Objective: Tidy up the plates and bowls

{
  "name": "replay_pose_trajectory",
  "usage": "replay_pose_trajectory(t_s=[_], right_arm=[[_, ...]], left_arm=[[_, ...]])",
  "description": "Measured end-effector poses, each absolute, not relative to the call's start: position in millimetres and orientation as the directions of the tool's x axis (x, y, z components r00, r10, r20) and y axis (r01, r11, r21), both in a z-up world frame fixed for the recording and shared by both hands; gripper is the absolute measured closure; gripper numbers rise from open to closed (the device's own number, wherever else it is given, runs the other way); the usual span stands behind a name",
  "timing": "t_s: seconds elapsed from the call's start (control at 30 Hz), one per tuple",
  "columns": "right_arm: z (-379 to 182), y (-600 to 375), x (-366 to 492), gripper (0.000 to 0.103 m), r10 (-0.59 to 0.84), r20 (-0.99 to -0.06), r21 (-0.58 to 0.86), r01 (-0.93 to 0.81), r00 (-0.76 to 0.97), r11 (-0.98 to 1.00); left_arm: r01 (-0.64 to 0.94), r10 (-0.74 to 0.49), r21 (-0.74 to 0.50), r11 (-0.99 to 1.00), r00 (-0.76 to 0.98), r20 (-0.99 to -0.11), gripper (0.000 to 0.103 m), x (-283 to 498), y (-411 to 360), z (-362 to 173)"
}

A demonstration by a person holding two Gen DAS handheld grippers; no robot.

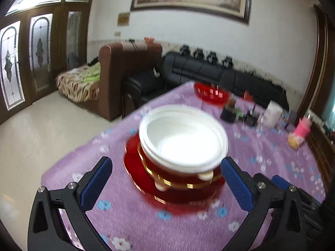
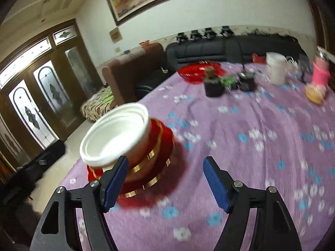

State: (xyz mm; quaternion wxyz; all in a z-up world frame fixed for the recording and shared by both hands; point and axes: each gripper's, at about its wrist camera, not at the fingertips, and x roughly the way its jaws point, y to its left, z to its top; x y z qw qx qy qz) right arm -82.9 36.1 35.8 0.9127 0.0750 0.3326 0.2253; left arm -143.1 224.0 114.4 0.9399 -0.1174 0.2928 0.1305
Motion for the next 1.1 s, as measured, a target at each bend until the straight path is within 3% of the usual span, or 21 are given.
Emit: replay_pose_trajectory(t_s=[0.43, 1.1], right_arm=[[6, 30, -103, 0.022, 0.443, -0.624, 0.288, -0.338, 0.644, 0.896], [-9, 51, -106, 0.021, 0.431, -0.668, 0.252, -0.36, 0.606, 0.898]], left_arm=[[-0.296, 0.19, -0.063, 0.953, 0.747, -0.637, 0.0, -142, 204, 91], [-0.301, 0.156, -0.089, 0.95, 0.7, -0.697, 0.0, -141, 216, 72]])
